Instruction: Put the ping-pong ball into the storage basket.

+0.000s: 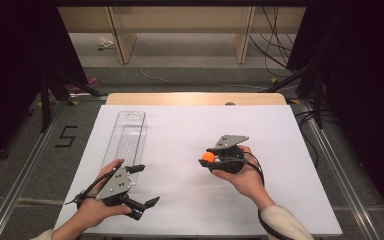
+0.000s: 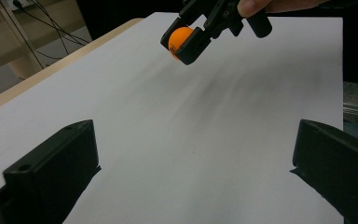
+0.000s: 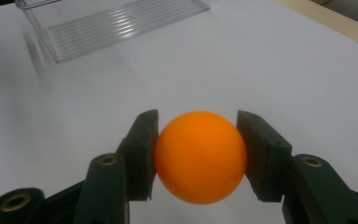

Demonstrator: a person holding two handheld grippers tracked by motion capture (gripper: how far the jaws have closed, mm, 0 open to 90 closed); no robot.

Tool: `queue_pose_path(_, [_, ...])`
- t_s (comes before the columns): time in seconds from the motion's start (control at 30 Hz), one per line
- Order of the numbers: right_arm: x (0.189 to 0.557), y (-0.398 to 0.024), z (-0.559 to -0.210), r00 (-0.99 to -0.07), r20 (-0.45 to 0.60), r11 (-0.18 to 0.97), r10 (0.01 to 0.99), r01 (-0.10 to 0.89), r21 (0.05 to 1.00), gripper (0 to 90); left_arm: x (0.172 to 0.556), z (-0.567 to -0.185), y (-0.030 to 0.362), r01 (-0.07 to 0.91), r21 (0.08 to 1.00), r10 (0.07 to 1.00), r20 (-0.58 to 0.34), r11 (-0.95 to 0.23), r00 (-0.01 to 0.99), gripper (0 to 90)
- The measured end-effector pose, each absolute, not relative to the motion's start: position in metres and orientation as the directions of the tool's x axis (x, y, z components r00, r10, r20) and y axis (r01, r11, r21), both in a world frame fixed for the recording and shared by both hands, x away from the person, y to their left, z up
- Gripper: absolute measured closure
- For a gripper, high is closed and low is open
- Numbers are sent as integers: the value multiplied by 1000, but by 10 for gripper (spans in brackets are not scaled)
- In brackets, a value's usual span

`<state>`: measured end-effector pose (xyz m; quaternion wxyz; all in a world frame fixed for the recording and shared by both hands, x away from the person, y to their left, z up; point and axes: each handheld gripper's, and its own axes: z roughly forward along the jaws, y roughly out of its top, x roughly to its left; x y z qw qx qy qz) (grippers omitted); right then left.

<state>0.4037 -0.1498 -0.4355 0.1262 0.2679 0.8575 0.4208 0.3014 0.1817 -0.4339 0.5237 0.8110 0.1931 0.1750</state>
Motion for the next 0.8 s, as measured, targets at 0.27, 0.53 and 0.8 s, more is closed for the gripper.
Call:
queue_pose_path(0.27, [404, -147, -434, -827, 9, 500, 563, 349, 792, 514, 302, -434, 182, 129, 917, 495, 82, -378, 865, 0])
queue_pose_path(0.53, [406, -144, -432, -828, 10, 495, 561, 344, 798, 514, 302, -434, 182, 129, 916, 495, 83, -379, 865, 0])
queue_pose_path(0.8, [407, -141, -431, -830, 9, 493, 557, 340, 801, 514, 301, -434, 182, 128, 916, 495, 84, -379, 865, 0])
